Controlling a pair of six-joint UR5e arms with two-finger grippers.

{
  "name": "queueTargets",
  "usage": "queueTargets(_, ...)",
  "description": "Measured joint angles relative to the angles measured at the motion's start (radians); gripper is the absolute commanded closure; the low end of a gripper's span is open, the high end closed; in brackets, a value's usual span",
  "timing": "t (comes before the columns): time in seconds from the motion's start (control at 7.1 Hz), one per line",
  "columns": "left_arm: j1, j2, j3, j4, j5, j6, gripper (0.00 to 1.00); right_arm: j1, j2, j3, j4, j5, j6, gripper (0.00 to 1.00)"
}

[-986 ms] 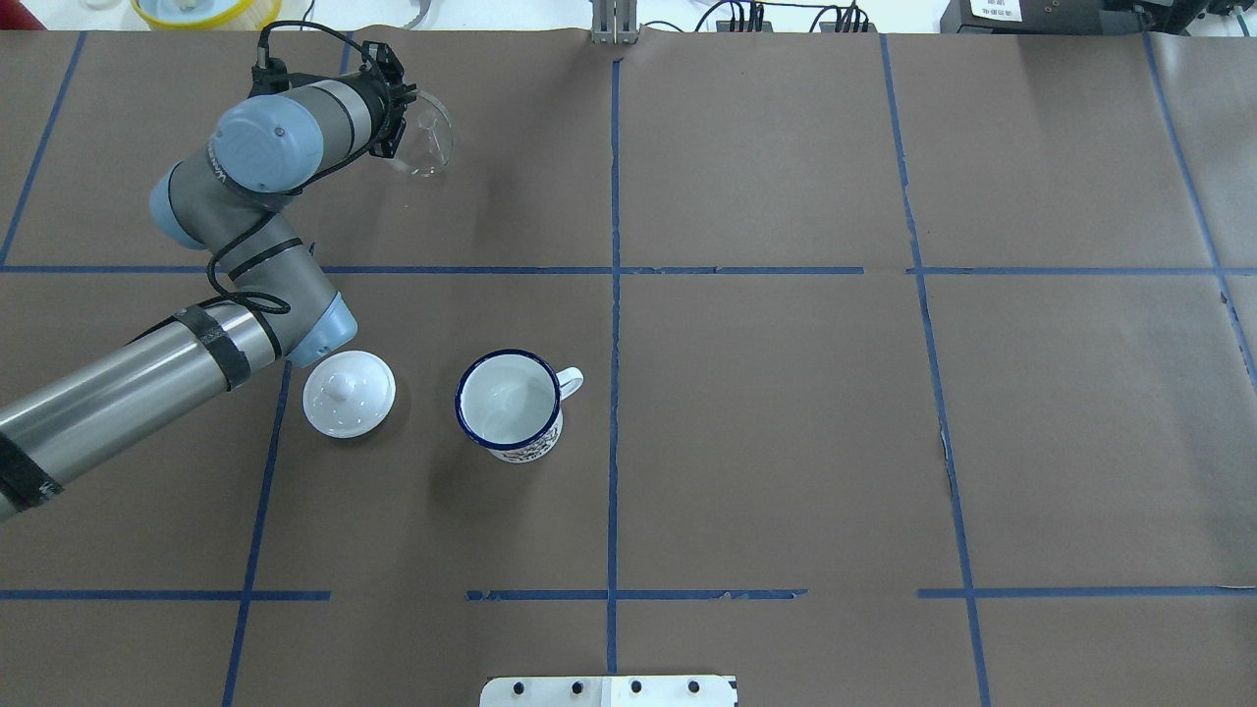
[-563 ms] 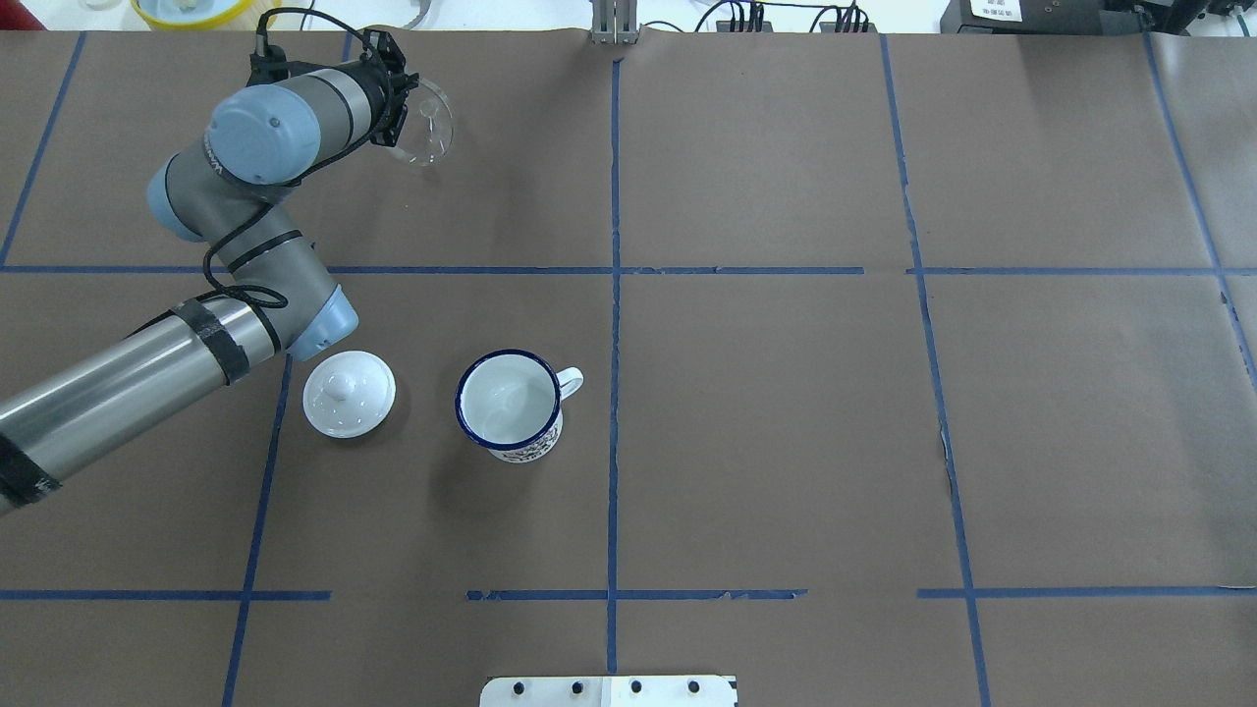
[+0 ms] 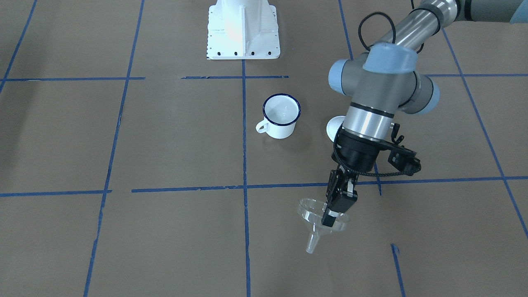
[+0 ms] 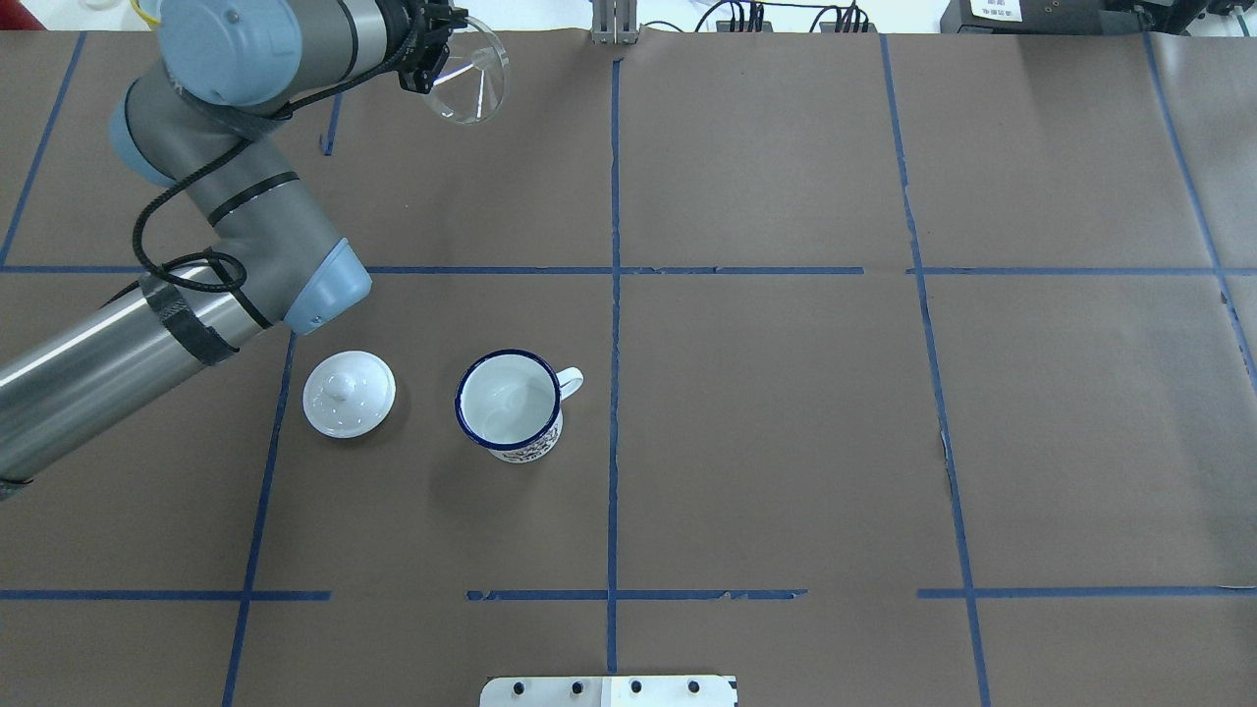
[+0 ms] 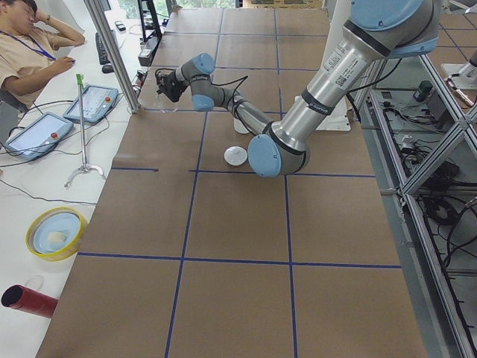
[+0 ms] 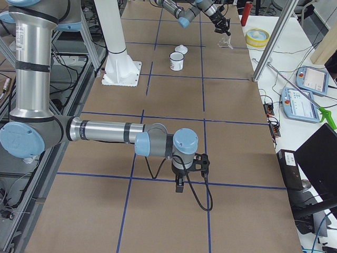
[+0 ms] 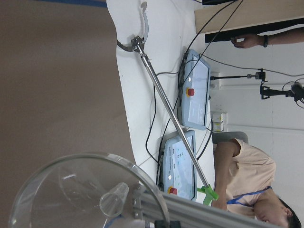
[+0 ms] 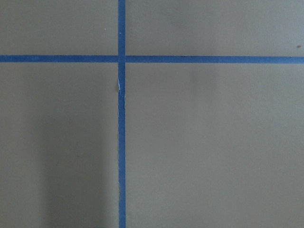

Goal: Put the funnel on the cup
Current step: 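Carry the funnel with the left gripper over the mug opening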

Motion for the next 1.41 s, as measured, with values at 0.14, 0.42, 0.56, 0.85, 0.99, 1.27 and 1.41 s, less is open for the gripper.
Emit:
queueTargets(0.14, 0.001, -0.003, -0.142, 0.173, -0.066, 0.015, 1.0, 0.0, 0.0, 0.0, 0.0, 0.0, 0.0, 0.0)
queueTargets(0.42, 0.005, -0.031, -0.363, 0.512, -0.196, 0.123, 1.0, 0.0, 0.0, 0.0, 0.0, 0.0, 0.0, 0.0)
queueTargets(0.56, 0.024, -0.079, -0.409, 0.695, -0.241, 0.217, 1.0, 0.0, 0.0, 0.0, 0.0, 0.0, 0.0, 0.0)
queueTargets(0.85, 0.114, -0.172, -0.429, 1.047, -0.279, 0.446, 1.0, 0.0, 0.0, 0.0, 0.0, 0.0, 0.0, 0.0)
queueTargets(0.99, 0.153, -0.191, -0.418, 1.154, -0.284, 0.541, 1.0, 0.0, 0.0, 0.0, 0.0, 0.0, 0.0, 0.0)
queueTargets(1.27, 0.212, -0.2, -0.348, 1.219, -0.287, 0.659, 1.0, 0.0, 0.0, 0.0, 0.0, 0.0, 0.0, 0.0)
queueTargets(1.41, 0.232, -0.198, -0.301, 1.194, -0.288, 0.68, 1.0, 0.0, 0.0, 0.0, 0.0, 0.0, 0.0, 0.0)
